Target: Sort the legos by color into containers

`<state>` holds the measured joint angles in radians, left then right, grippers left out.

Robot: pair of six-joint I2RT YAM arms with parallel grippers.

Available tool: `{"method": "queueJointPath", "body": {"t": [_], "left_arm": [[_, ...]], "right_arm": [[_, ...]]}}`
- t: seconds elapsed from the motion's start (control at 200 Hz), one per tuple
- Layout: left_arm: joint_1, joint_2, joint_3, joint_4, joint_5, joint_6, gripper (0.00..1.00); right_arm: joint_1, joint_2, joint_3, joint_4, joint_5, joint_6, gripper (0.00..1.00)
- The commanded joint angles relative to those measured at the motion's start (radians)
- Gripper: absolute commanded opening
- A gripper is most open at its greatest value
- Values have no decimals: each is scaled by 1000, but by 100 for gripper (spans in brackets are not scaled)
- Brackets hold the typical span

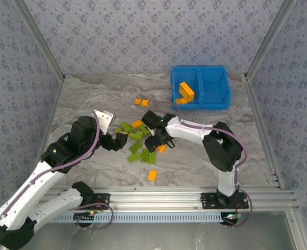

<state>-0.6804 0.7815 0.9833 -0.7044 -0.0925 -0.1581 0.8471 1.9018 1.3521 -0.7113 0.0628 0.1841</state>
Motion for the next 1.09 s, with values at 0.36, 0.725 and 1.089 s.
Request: {"method": "queueJointPath", "body": {"t": [0.36,0.725,1.089], "left_arm": [[7,-86,-34,12,-14,-157,99],[7,-36,-82,138,-42,-210,99],[5,121,-16,101,13,-213,99]], "right_arm": [[-63,-17,-85,39,-72,-58,45],[-186,-352,-47,92,154,57,42],[-479,132,441,37,171,133,40]]}}
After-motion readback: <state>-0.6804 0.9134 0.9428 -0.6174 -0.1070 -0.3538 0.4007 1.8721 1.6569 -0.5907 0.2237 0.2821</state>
